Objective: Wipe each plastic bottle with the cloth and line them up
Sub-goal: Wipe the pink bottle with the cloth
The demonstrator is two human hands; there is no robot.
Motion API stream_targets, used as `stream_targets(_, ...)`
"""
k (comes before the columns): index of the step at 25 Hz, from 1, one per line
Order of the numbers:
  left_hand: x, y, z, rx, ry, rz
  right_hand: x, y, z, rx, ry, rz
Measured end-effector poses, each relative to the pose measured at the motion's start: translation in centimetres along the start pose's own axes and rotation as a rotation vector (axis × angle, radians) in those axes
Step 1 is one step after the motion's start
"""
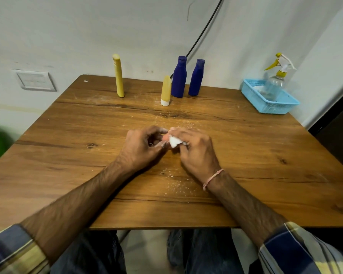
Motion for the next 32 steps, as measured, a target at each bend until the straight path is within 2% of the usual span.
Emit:
stream_targets(2,0.1,0.0,-0.1,0.02,0.025,-0.009,-0.4,0.2,-0.5,0.107,-0.005,-0.033)
stream_targets(6,-0.1,-0.8,-0.8,0.104,0.037,-0.035,1.3,0.5,3.8,-0.131,0.158,0.028)
stream_targets(7,-0.2,-0.8,-1.0,0.126,0.073,-0.048,0.7,0.3,2.8,-0.117,0.161,0.012)
stream_targets(9,-0.1,-0.8,-1.5,0.172,0.177,-0.072,-1.3,0.2,-0.6,0.03,0.101,-0.04)
stream_targets(11,-0.2,-0.8,-1.9,0.221,0.247,-0.096,-1.5,0.4,-0.9,0.115,0.093,-0.063)
stream_targets(14,-0.5,-1.1,-2.4,0.274,0.265,-0.124,0.8,0.7,4.0,-0.128,0.224,-0.024)
stream_targets(16,-0.7,-1.2,-2.3,0.283,0.274,-0.132,0.8,0.4,3.7,-0.185,0.252,-0.01)
stream_targets(20,-0.7,-1.0,-2.6,0.309,0.329,-0.137,-1.6,-0.2,-1.0,0.121,0.122,-0.054)
stream_targets(21,-0.7,-1.1,-2.9,0.337,0.36,-0.149,-1.2,-0.2,0.1,0.111,0.149,-0.048)
stream_targets(24,-1.3,-1.4,-3.6,0.432,0.422,-0.194,1.4,0.6,5.1,-0.169,0.241,0.049)
stream_targets(25,-1.4,-1.5,-3.7,0.443,0.427,-0.203,1.4,0.7,5.2,-0.203,0.244,0.063)
stream_targets(26,-1.5,-1.5,-3.8,0.452,0.434,-0.208,0.8,0.6,4.1,-0.164,0.234,0.05)
stream_targets(29,-1.6,-1.4,-4.1,0.489,0.489,-0.225,-1.8,0.4,-1.1,0.186,0.156,-0.048)
stream_targets(30,-1.6,-1.4,-4.1,0.505,0.51,-0.234,-1.9,0.5,-1.4,0.245,0.157,-0.071)
stream_targets(31,-1.6,-1.4,-4.1,0.523,0.527,-0.242,-1.4,0.4,-0.4,0.22,0.177,-0.077)
stream_targets(32,-1.6,-1.3,-4.1,0.54,0.539,-0.247,-0.6,0.3,1.4,0.12,0.209,-0.063)
Point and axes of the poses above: each hand's wrist, its own y-axis away from the middle knuckle, its own x-axis out of the back of the hand, z = x × y, the point moved 9 cm from there along -y, towards the middle knuckle, and after that the axes turned 14 degrees about x, right-handed, at the moved point
